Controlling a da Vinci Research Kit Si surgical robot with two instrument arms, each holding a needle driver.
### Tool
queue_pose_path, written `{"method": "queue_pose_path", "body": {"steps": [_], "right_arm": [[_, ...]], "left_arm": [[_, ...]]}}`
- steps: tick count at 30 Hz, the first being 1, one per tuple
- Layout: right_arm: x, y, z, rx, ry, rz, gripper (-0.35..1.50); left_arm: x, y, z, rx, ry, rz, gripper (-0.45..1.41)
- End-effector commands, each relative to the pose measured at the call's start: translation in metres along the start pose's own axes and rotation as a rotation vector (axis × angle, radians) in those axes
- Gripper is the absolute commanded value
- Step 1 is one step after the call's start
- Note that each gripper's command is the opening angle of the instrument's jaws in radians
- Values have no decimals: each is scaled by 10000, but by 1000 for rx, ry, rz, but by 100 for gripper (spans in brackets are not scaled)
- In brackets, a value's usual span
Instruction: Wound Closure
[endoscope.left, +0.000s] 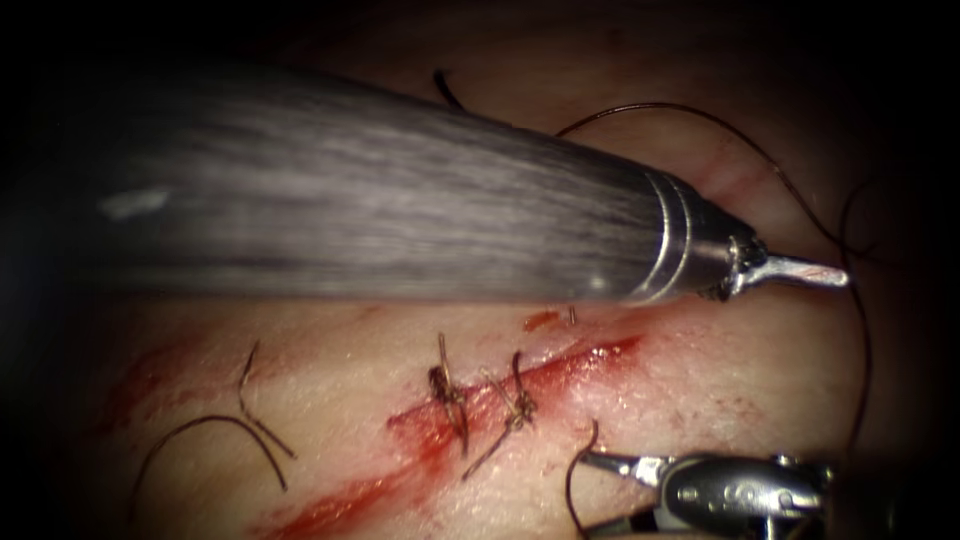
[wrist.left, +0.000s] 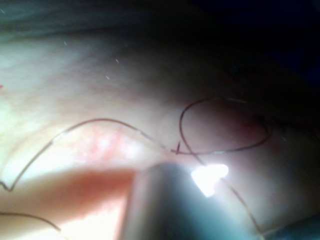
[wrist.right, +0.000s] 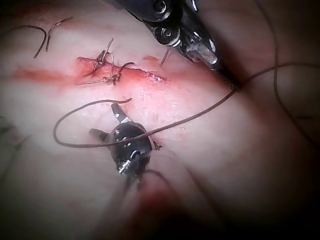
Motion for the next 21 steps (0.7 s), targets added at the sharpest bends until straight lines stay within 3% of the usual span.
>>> {"method": "queue_pose_path", "body": {"steps": [1, 13, 17, 19, 21], "right_arm": [[-2, -6, 10, 3, 3, 2, 148], [-1, -6, 11, 2, 3, 3, 148], [-1, -6, 11, 2, 3, 3, 148], [-1, -7, 12, 2, 3, 3, 148], [-1, -7, 12, 2, 3, 3, 148]], "left_arm": [[2, -6, 3, 2, 0, 1, 105], [16, -24, 33, 1, 5, 13, 105], [17, -25, 43, -9, -4, 15, 96], [18, -25, 46, -16, -16, 15, 73], [19, -25, 45, -17, -18, 45, 16]]}}
